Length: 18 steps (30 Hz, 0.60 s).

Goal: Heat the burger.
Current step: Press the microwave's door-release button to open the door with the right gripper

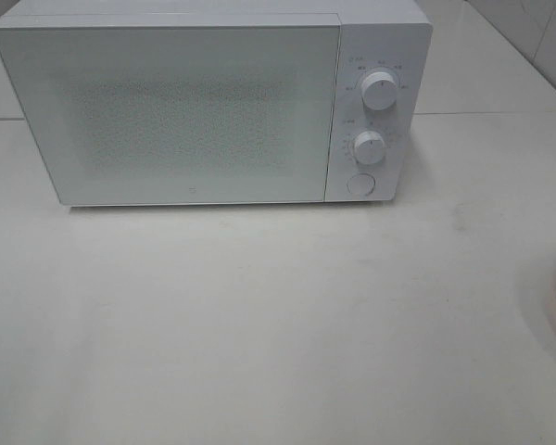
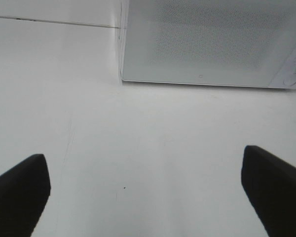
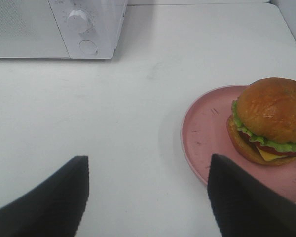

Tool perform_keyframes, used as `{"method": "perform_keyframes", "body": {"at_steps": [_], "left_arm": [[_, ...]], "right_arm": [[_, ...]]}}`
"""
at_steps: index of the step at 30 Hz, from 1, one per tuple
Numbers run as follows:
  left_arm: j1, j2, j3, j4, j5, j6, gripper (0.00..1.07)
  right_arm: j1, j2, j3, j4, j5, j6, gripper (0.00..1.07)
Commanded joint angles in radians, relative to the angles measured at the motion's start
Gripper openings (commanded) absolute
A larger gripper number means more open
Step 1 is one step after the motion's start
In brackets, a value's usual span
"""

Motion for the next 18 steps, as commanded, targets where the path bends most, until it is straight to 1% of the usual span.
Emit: {"method": "perform_keyframes", "body": {"at_steps": [1, 13, 18], "left_arm": [[0.004, -0.019, 0.003, 0.0, -0.005, 0.0, 0.98], [0.004, -0.019, 0.003, 0.0, -0.005, 0.0, 0.98], [0.004, -0.019, 0.003, 0.0, -0.005, 0.0, 0.98]], "right_arm": [[-0.003, -0.026, -0.002, -0.002, -0.001, 0.005, 0.68], [-0.003, -0.026, -0.002, -0.002, -0.001, 0.005, 0.68], [-0.003, -0.023, -0.023, -0.002, -0.028, 0.005, 0.68]]}}
